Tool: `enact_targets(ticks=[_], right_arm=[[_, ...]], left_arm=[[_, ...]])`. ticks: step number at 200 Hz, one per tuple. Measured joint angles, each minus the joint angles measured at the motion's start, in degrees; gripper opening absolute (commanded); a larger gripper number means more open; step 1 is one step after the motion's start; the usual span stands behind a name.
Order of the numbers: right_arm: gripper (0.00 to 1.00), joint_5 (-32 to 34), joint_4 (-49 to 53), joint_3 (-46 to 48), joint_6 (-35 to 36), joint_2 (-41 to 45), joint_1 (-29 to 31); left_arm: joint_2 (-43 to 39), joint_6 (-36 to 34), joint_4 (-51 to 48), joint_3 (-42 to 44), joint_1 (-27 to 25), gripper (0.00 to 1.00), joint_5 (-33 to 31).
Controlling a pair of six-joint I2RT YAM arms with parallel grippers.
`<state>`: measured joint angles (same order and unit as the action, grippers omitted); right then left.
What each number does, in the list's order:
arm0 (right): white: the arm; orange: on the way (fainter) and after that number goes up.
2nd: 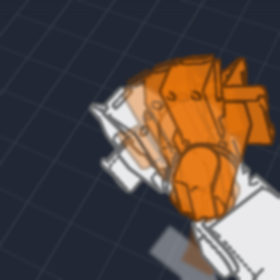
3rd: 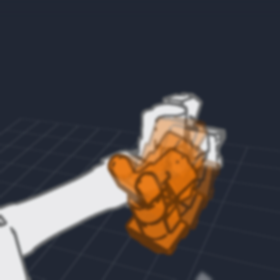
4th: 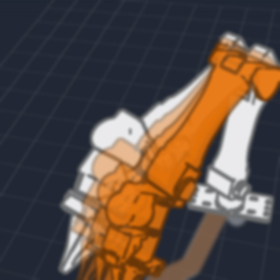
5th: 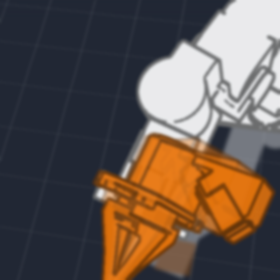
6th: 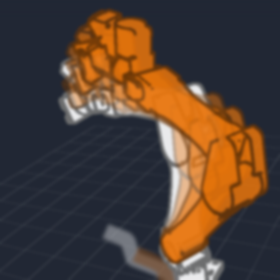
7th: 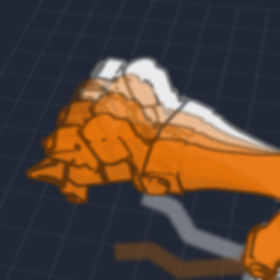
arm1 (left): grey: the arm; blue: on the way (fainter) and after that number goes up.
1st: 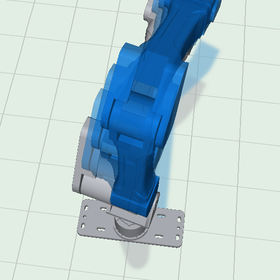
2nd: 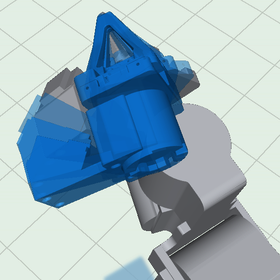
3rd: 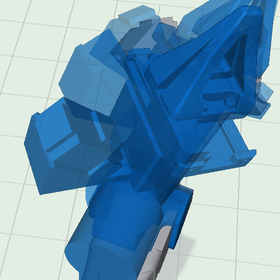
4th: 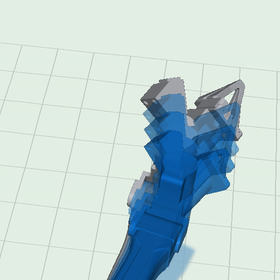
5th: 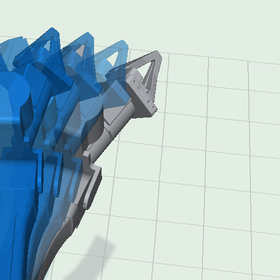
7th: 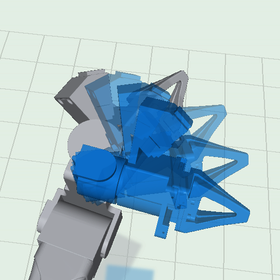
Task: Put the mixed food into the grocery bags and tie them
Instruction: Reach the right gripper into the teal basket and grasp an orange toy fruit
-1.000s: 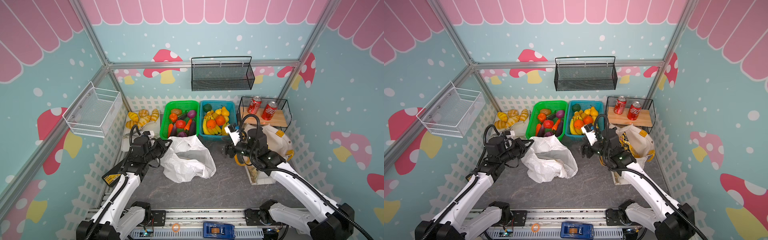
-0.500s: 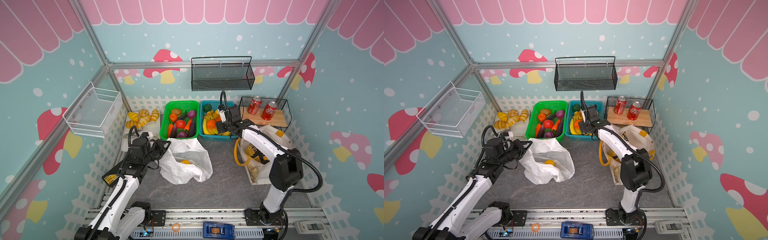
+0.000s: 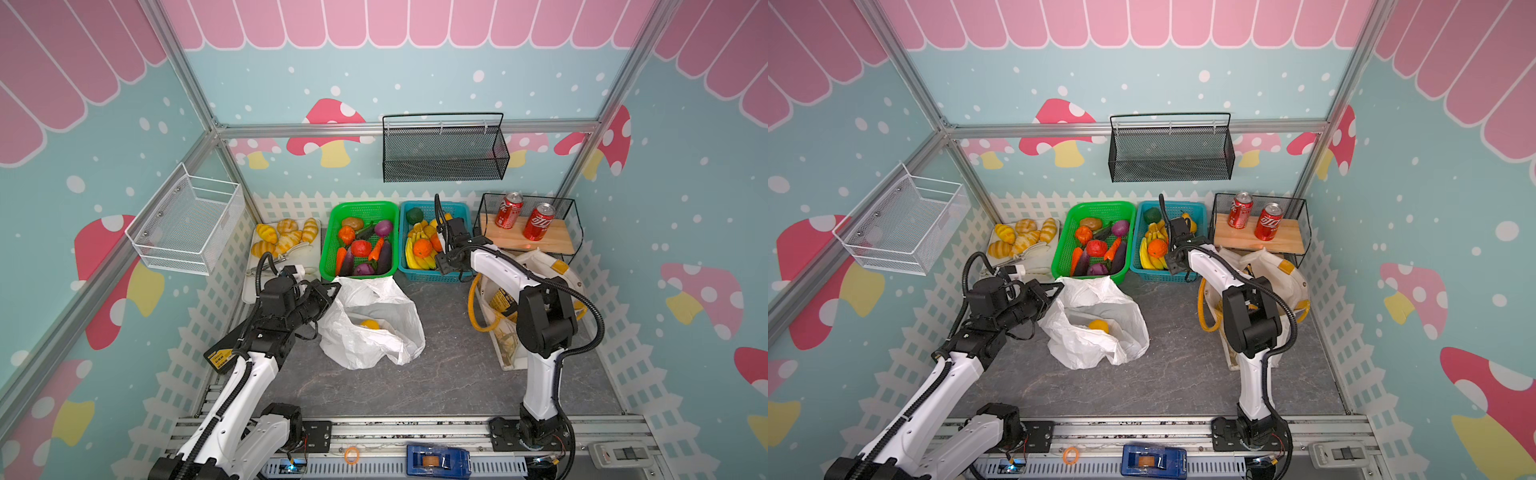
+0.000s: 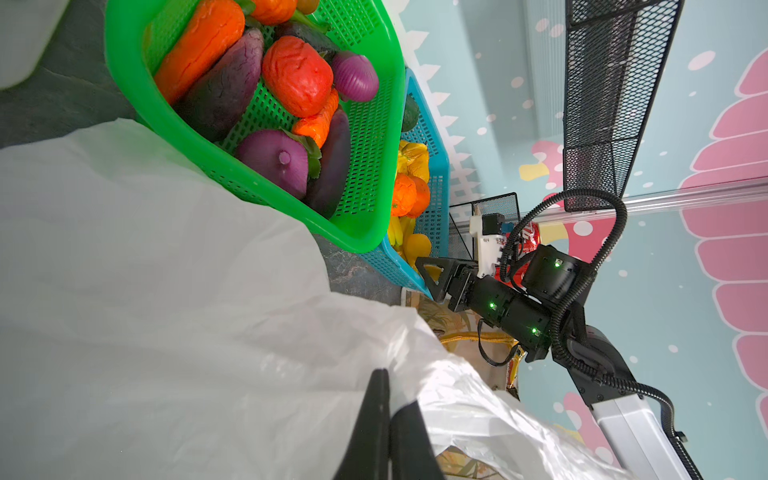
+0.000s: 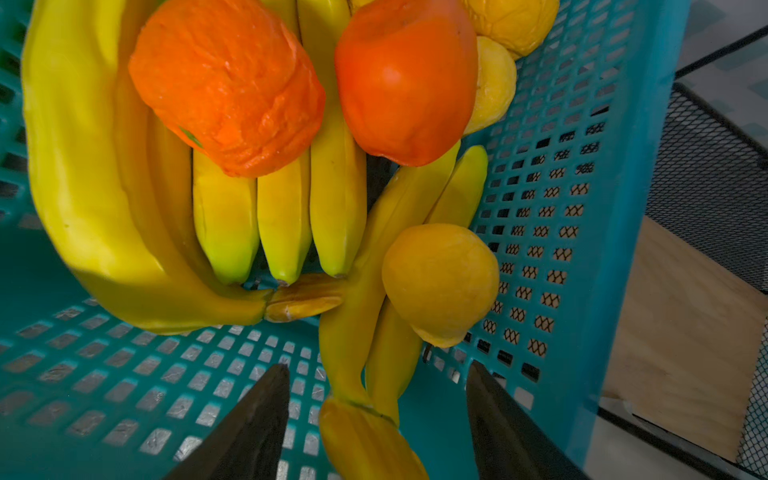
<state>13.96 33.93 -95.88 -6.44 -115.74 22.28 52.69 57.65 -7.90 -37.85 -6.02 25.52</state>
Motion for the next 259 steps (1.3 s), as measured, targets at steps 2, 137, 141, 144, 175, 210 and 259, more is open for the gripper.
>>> enact_targets(ticks=[2, 137, 141, 144, 175, 210, 259], right_arm=[[0.65, 0.0, 0.0, 0.0, 0.0, 0.0, -0.1], [0.26, -5.6, -0.8, 1.2, 1.0, 0.6, -1.1], [0.26, -5.7, -0.8, 1.2, 1.1, 0.8, -1.1], [0.26, -5.9, -0.8, 1.2, 1.1, 0.9, -1.1], [0.35, -6.1, -0.8, -0.3, 1.7, 1.2, -1.1], [0.55, -6.0, -0.8, -1.1, 2.1, 1.2, -1.3], [0.69, -12.7, -4.1, -6.2, 2.1, 0.5, -1.4]], left_arm=[[0.0, 0.0, 0.0, 0.0, 0.0, 0.00, 0.0], [-0.2, 0.0, 0.1, 1.4, 0.0, 0.00, -0.1], [-0.2, 0.0, 0.1, 1.4, 0.0, 0.00, -0.1], [-0.2, 0.0, 0.1, 1.4, 0.0, 0.00, -0.2], [-0.2, 0.0, 0.1, 1.6, 0.0, 0.00, -0.2], [-0.4, 0.0, 0.3, 1.8, 0.0, 0.00, -0.3], [-0.4, 0.0, 0.5, 1.8, 0.0, 0.00, -0.3]])
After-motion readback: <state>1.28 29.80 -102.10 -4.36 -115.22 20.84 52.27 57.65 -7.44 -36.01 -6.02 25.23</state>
